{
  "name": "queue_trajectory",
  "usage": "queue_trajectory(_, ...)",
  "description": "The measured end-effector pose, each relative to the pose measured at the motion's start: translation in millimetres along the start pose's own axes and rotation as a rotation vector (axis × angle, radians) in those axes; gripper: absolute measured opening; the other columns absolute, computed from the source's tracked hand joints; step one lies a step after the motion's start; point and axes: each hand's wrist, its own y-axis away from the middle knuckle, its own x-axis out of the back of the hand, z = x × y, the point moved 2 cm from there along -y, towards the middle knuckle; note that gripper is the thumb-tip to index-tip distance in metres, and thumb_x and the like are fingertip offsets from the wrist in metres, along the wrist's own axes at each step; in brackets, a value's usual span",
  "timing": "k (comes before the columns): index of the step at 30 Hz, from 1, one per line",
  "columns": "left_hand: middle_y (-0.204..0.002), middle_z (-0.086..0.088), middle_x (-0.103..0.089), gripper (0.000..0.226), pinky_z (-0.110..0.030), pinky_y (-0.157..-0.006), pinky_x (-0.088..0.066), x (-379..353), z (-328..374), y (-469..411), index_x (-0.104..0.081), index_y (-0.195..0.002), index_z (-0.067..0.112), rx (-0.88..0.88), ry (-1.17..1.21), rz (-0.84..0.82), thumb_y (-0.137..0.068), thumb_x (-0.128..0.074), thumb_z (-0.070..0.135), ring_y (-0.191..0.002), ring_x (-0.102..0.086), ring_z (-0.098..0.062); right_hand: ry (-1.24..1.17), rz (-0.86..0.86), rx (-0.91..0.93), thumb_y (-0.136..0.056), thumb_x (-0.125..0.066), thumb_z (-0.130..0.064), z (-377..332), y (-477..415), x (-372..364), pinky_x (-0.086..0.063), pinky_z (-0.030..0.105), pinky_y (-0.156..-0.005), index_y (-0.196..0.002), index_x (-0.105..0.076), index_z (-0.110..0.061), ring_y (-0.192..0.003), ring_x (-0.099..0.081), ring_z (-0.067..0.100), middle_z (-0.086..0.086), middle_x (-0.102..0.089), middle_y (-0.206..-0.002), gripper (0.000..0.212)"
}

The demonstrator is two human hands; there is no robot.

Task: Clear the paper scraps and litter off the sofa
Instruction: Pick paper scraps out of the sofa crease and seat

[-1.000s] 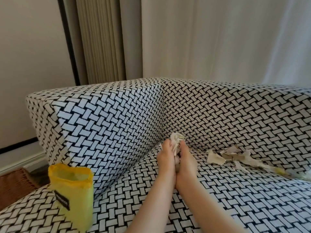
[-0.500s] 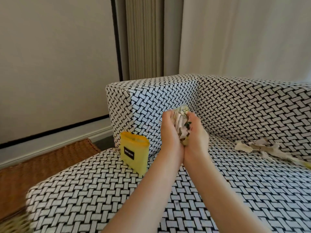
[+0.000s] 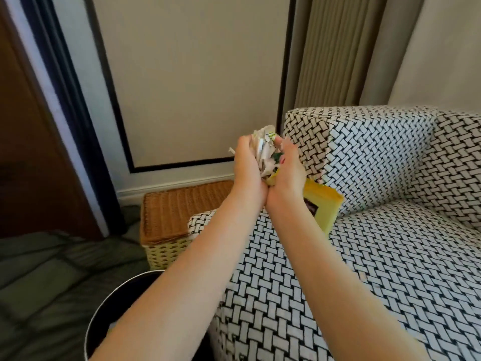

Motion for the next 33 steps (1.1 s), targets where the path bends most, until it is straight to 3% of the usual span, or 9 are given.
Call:
queue_trajectory(4,-0.058,-0.001,-0.057,0.032,-0.023,-0.060,-0.046,54.3,32.0,3.7,-0.054,-0.066,0.014,-0.063,0.067,0.061,-0.091,-0.038,0.027,-0.058,-0.056,-0.015,0.005,-0.074,-0.106,-0.091,-0.050,-0.022,54.5,8.6,-28.3,-0.055,0.029,-0.066,-0.080,-0.068,-0.014,-0.071,-0.068,0.017,0.004,-0.070,-0.078,0.022)
queue_trajectory(8,-0.055,-0.002,-0.060,0.034,-0.021,-0.056,-0.048,117.0,54.4,12.6,-0.054,-0.065,0.014,-0.120,0.088,0.182,-0.091,-0.038,0.029,-0.054,-0.058,-0.015,0.034,-0.112,-0.230,-0.092,-0.048,-0.023,111.0,27.0,-50.5,-0.056,0.031,-0.072,-0.084,-0.067,-0.014,-0.075,-0.067,0.020,0.006,-0.069,-0.084,0.022)
queue_trajectory(14,-0.060,-0.003,-0.063,0.036,-0.027,-0.064,-0.048,204.1,50.5,30.8,-0.058,-0.069,0.014,-0.136,0.116,0.350,-0.093,-0.039,0.034,-0.063,-0.059,-0.017,0.037,-0.080,-0.432,-0.094,-0.044,-0.024,191.3,50.0,-44.1,-0.053,0.028,-0.060,-0.080,-0.063,-0.013,-0.068,-0.065,0.020,0.006,-0.067,-0.074,0.026)
queue_trajectory(19,-0.058,-0.005,-0.051,0.045,-0.031,-0.067,-0.041,267.0,36.4,42.7,-0.050,-0.048,0.015,-0.117,0.160,0.429,-0.090,-0.036,0.026,-0.057,-0.052,-0.018,-0.079,-0.045,-0.571,-0.097,-0.034,-0.027,250.5,52.2,-17.8,-0.044,0.034,-0.083,-0.074,-0.055,-0.015,-0.077,-0.056,0.020,0.004,-0.054,-0.080,0.033)
queue_trajectory(23,-0.054,-0.001,-0.053,0.051,-0.030,-0.067,-0.040,294.8,22.1,47.8,-0.054,-0.044,0.017,-0.099,0.128,0.437,-0.091,-0.034,0.024,-0.062,-0.048,-0.015,-0.050,-0.021,-0.658,-0.100,-0.031,-0.027,266.9,55.3,3.7,-0.039,0.044,-0.103,-0.107,-0.058,-0.011,-0.107,-0.053,0.029,0.009,-0.057,-0.101,0.032)
queue_trajectory(25,-0.068,-0.003,-0.053,0.033,-0.032,-0.072,-0.040,304.3,14.3,49.5,-0.056,-0.059,0.015,-0.058,0.049,0.461,-0.086,-0.040,0.027,-0.069,-0.049,-0.017,-0.015,0.003,-0.667,-0.100,-0.030,-0.026,272.7,51.6,12.3,-0.037,0.045,-0.105,-0.098,-0.059,-0.013,-0.115,-0.050,0.033,0.012,-0.056,-0.109,0.032)
queue_trajectory(27,-0.075,-0.005,-0.051,0.019,-0.033,-0.072,-0.040,312.2,8.2,51.6,-0.051,-0.067,0.015,-0.001,-0.032,0.505,-0.080,-0.045,0.028,-0.072,-0.049,-0.019,0.035,0.023,-0.663,-0.099,-0.032,-0.026,281.2,47.9,21.3,-0.041,0.042,-0.098,-0.088,-0.060,-0.017,-0.106,-0.054,0.031,0.011,-0.058,-0.101,0.032)
queue_trajectory(30,-0.073,-0.006,-0.057,0.024,-0.031,-0.068,-0.042,329.6,-4.3,51.5,-0.056,-0.062,0.013,0.156,-0.179,0.568,-0.081,-0.044,0.022,-0.068,-0.052,-0.020,0.126,0.025,-0.692,-0.097,-0.034,-0.027,294.6,45.9,37.5,-0.044,0.043,-0.093,-0.085,-0.061,-0.017,-0.094,-0.057,0.029,0.013,-0.059,-0.099,0.032)
queue_trajectory(33,-0.077,-0.010,-0.061,0.025,-0.031,-0.069,-0.043,337.5,-12.1,53.6,-0.057,-0.065,0.011,0.331,-0.342,0.587,-0.082,-0.043,0.024,-0.068,-0.055,-0.024,0.303,0.026,-0.757,-0.098,-0.032,-0.026,305.3,44.6,56.6,-0.047,0.039,-0.085,-0.095,-0.063,-0.013,-0.097,-0.057,0.030,0.014,-0.060,-0.100,0.034)
